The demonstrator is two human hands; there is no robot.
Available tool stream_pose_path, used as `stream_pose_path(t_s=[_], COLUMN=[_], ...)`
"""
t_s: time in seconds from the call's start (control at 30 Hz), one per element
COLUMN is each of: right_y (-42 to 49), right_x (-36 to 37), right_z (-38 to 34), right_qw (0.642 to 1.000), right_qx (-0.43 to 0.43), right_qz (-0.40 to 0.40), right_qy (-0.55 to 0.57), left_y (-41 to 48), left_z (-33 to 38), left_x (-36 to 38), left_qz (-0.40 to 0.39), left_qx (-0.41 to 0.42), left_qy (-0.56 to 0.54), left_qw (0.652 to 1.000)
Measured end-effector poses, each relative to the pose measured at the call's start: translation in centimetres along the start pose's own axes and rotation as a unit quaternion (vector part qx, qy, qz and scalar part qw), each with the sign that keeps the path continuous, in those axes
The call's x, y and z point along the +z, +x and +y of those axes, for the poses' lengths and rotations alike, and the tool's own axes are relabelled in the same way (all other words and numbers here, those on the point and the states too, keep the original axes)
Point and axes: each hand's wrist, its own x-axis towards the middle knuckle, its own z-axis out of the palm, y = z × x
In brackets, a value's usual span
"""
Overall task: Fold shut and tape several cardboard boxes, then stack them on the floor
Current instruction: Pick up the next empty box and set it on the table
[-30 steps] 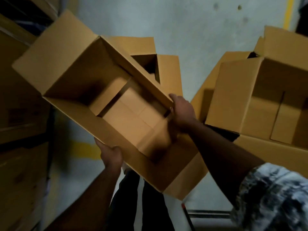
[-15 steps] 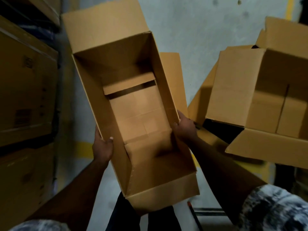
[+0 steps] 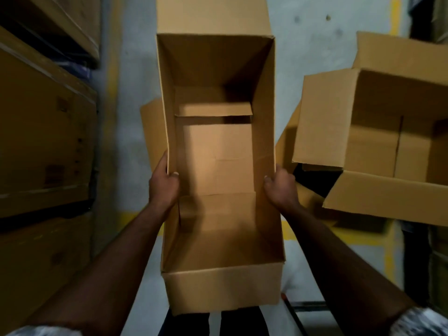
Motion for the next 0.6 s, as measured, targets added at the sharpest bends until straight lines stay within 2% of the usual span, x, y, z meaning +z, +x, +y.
stream_pose_path(t_s=[0.33, 0.6], right_y=[-10.2, -20.2], right_x=[-10.8, -17.8], right_z=[-5.3, -5.3], right_qw=[0.995, 0.981], right_qx=[0.046, 0.088], right_qz=[0.057, 0.121], right_qy=[0.067, 0.120], left_y=[-6.1, -15.4], left_z=[12.5, 20.4], left_x=[-9.0, -11.7], left_qz=[-0.130, -0.220], left_qx=[0.128, 0.201], left_qy=[-0.030, -0.036], left_qw=[0.983, 0.954])
